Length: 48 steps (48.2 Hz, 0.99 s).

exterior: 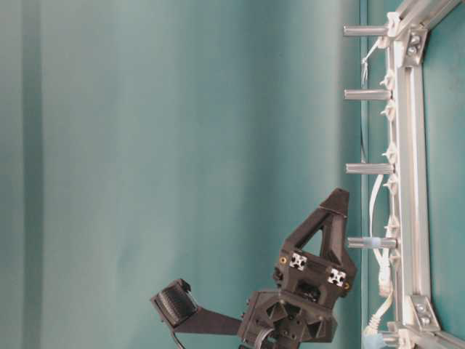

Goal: Insert the wire through the string loop located on the right side.
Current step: 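Move the right gripper down to the black USB cable near its plug, then close the right gripper on the black USB cable just behind the plug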

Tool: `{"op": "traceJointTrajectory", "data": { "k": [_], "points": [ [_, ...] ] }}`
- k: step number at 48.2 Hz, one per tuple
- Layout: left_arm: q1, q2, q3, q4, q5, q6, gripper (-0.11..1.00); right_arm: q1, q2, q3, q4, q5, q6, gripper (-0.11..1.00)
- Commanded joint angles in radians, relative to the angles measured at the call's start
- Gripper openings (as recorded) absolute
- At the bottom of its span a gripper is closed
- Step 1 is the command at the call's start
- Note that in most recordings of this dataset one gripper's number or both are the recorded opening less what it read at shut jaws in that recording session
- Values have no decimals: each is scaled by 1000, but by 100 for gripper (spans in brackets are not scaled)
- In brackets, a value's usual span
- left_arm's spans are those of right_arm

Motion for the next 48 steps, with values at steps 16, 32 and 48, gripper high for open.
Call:
{"op": "traceJointTrajectory", "data": {
  "k": [16,32,48],
  "points": [
    [-6,-20,-18,3,-3,-17,65,8,35,-26,9,-11,-3,83],
    [-6,-18,-20,3,-3,-17,65,8,64,-44,8,-5,-3,83],
    [-6,-18,-20,3,-3,-17,65,8,63,-43,9,9,-23,81]
  ]
}}
